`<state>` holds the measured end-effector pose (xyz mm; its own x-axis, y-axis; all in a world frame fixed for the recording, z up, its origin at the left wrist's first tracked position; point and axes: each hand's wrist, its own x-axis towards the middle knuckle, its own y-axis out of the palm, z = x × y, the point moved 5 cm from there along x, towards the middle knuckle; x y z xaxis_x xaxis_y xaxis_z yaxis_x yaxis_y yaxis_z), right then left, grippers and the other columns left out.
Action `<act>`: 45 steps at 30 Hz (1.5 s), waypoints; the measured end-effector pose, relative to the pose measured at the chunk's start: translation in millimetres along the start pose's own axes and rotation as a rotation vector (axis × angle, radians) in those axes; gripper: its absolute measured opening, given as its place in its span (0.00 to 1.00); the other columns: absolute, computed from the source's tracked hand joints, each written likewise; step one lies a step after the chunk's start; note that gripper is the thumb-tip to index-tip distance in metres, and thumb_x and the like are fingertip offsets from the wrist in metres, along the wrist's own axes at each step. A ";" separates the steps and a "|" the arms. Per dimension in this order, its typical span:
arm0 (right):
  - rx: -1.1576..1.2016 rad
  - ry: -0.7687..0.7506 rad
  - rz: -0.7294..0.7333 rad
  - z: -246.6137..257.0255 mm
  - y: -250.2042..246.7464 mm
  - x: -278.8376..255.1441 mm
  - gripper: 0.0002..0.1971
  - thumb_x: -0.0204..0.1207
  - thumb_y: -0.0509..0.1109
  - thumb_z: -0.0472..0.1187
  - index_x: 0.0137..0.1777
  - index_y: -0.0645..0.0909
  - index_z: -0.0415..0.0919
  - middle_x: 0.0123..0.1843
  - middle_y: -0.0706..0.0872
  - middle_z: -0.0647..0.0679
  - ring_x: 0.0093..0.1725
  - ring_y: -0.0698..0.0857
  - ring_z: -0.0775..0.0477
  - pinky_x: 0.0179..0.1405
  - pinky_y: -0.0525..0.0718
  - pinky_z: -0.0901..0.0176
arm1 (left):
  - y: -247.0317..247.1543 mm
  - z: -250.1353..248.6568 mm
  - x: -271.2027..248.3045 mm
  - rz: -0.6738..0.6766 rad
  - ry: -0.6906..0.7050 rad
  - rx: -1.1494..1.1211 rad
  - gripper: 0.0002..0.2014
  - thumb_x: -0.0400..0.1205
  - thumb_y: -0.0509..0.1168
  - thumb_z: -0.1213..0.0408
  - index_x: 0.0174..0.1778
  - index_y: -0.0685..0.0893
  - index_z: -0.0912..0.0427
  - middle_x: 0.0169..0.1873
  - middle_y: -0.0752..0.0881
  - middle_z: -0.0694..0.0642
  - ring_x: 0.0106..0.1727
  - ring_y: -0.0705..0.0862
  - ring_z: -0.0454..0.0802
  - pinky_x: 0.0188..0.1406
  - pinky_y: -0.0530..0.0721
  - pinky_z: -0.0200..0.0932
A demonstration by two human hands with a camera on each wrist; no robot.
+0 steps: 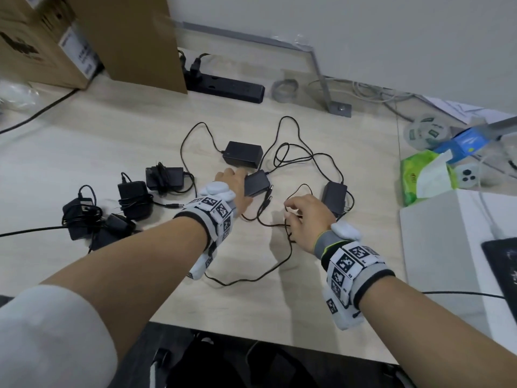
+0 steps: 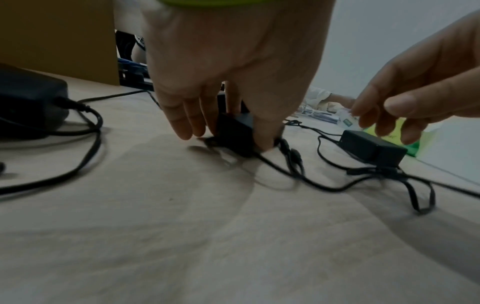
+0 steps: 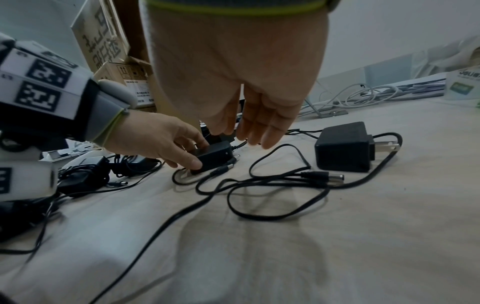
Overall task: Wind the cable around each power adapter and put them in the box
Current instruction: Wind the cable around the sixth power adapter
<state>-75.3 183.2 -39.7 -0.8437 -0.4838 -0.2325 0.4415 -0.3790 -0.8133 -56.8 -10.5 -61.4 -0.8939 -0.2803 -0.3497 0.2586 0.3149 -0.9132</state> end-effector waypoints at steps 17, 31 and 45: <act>0.036 -0.207 -0.576 84.6 -135.6 37.5 0.24 0.71 0.70 0.38 0.67 0.76 0.52 0.74 0.64 0.43 0.67 0.70 0.43 0.67 0.73 0.55 | -139.2 -29.5 -42.0 0.032 0.409 -1.013 0.25 0.78 0.68 0.77 0.70 0.77 0.54 0.61 0.84 0.57 0.51 0.90 0.52 0.53 0.88 0.48; 0.770 -0.018 -0.077 162.5 -150.2 52.5 0.13 0.78 0.58 0.46 0.41 0.81 0.43 0.42 0.89 0.39 0.43 0.89 0.39 0.55 0.86 0.36 | -211.5 -36.2 -79.6 0.378 0.433 -1.728 0.30 0.76 0.65 0.69 0.75 0.69 0.70 0.55 0.83 0.67 0.46 0.89 0.55 0.50 0.89 0.43; 1.178 0.111 -0.096 167.8 -148.5 53.0 0.12 0.86 0.53 0.34 0.46 0.76 0.39 0.31 0.74 0.45 0.24 0.81 0.48 0.34 0.88 0.48 | -214.5 -4.6 -72.0 0.105 0.137 -1.794 0.16 0.83 0.62 0.56 0.58 0.80 0.65 0.50 0.84 0.63 0.30 0.82 0.48 0.30 0.84 0.36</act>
<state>-134.4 81.5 158.2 -0.8849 -0.3649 -0.2894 0.3350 -0.9304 0.1487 -49.6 -53.7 160.6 -0.9463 -0.1574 -0.2825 -0.2769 0.8454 0.4568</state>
